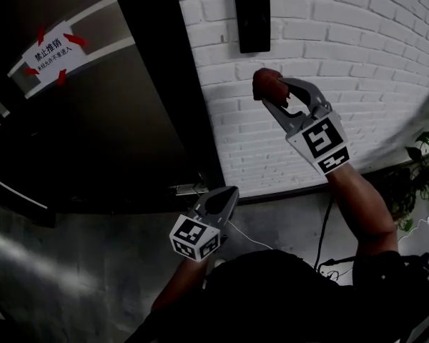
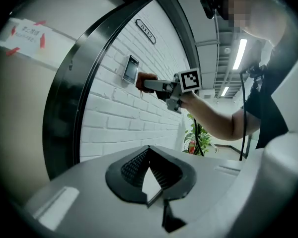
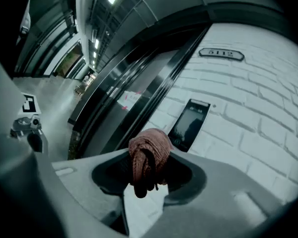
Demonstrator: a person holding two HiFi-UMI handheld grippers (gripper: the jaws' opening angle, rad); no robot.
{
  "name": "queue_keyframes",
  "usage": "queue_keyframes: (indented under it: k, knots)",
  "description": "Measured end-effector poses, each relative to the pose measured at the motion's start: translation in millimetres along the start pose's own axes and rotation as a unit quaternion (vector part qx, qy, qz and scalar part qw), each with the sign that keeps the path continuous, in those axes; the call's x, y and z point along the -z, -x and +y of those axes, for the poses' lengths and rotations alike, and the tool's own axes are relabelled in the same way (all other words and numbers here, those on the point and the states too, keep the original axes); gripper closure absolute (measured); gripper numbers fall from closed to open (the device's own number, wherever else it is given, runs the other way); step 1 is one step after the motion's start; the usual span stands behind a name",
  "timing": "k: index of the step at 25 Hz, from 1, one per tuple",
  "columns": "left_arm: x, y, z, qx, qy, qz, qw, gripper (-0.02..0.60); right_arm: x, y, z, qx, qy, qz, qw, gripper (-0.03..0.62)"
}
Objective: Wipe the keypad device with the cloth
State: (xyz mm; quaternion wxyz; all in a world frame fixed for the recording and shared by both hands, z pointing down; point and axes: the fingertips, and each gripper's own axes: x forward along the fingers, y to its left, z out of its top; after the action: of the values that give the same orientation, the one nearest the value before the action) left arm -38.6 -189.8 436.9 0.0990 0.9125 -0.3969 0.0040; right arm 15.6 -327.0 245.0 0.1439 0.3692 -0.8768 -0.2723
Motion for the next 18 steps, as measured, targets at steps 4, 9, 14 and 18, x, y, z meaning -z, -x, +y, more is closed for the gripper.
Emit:
queue_keyframes:
  k: [4,9,14,18]
  knots:
    - [10.8,16.8,3.1,-0.024,-0.008,0.005,0.9997,0.565,-48.0,-15.3,-36.5,0.033,0.035,-0.035,0.998,0.448]
    - [17.5,34.3,13.2,-0.042,0.0,0.011,0.9991,0.565,-89.7,-31.5,-77.0,0.082,0.081,-0.043,0.992,0.448]
    - [13.7,51.8,28.8,-0.065,0.001,-0.001,0.9979,0.565,-114.1,-47.6,-104.6,0.12,0.107,-0.032,0.986,0.448]
    - [11.3,61.2,40.8,-0.076,0.006,-0.005,0.9971,0.565,-119.1,-59.5,-120.6,0.142,0.109,-0.024,0.984,0.448]
